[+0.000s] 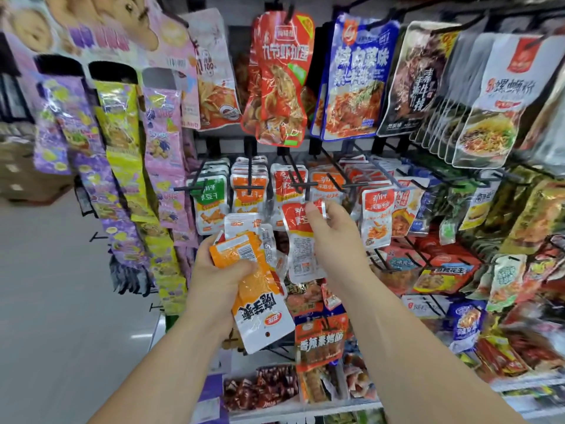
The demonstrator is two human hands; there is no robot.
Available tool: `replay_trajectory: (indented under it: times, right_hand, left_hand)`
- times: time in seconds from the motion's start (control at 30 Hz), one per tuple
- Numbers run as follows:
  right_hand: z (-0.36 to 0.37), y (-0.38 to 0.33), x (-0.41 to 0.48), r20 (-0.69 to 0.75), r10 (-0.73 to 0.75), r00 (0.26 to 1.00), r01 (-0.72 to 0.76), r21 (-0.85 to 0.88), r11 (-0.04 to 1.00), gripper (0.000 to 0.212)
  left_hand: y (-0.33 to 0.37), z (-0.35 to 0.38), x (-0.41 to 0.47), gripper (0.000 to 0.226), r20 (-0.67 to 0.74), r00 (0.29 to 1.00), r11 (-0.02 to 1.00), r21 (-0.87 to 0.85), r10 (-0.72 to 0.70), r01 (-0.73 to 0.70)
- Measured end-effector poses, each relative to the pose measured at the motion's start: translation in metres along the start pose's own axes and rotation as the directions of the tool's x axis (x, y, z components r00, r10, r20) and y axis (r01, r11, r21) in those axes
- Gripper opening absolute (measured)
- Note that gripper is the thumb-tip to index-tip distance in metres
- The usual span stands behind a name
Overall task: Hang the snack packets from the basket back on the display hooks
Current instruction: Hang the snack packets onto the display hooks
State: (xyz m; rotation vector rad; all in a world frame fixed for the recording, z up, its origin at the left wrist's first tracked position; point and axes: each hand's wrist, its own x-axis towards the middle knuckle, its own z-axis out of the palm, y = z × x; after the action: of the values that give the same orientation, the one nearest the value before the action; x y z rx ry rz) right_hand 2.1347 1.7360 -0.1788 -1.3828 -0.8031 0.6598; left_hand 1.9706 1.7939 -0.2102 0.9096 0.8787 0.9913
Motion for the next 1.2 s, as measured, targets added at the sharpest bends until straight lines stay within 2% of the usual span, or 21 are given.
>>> replay_trajectory:
  times: [0.07, 0.17, 0.27, 0.53, 0.8, 0.97, 1.07, 1.13, 1.2]
  right_hand:
    - [0.006, 0.003, 0.006, -0.037, -0.026, 0.999, 0.026, -0.024, 0.999, 0.054]
    - [0.010, 0.006, 0.013, -0.113, -0.032, 0.993, 0.026, -0.048, 0.998, 0.014]
    - [0.014, 0.001, 0.015, -0.166, -0.045, 0.985, 0.031, -0.087, 0.996, 0.039]
    - [0.020, -0.004, 0.019, -0.243, -0.026, 0.970, 0.019, -0.030, 0.999, 0.051]
    - [0.018, -0.002, 0.022, -0.250, -0.029, 0.968, 0.023, -0.028, 0.999, 0.048]
    - [0.005, 0.015, 0.016, -0.163, 0.010, 0.987, -0.016, -0.038, 0.999, 0.028]
    - [0.000, 0.023, 0.007, -0.210, 0.023, 0.977, -0.037, -0.060, 0.998, 0.019]
    - [0.000, 0.030, 0.001, -0.219, -0.032, 0.975, 0.005, -0.125, 0.992, 0.027]
    - [0.002, 0.040, -0.005, -0.161, -0.103, 0.982, 0.055, -0.275, 0.960, 0.020]
  left_hand:
    - [0.002, -0.002, 0.002, 0.066, 0.000, 1.000, 1.000, 0.002, 0.005, -0.005]
    - [0.003, -0.005, 0.005, 0.069, 0.003, 1.000, 1.000, 0.001, -0.002, 0.002]
    - [0.003, -0.005, 0.006, 0.073, 0.001, 1.000, 1.000, -0.009, -0.019, 0.019]
    - [0.007, -0.002, 0.010, 0.077, -0.010, 0.999, 0.999, 0.002, -0.037, 0.037]
    - [0.005, 0.000, 0.007, 0.074, -0.037, 0.999, 1.000, 0.017, -0.023, 0.023]
    - [0.005, 0.002, 0.005, 0.071, -0.051, 0.999, 1.000, 0.005, -0.003, 0.003]
    - [0.003, 0.006, 0.002, 0.071, -0.056, 0.998, 1.000, 0.013, 0.020, -0.019]
    - [-0.001, 0.011, 0.001, 0.073, -0.060, 0.998, 1.000, 0.009, 0.017, -0.016]
    - [-0.004, 0.018, -0.001, 0.074, -0.051, 0.999, 1.000, 0.012, 0.004, -0.003]
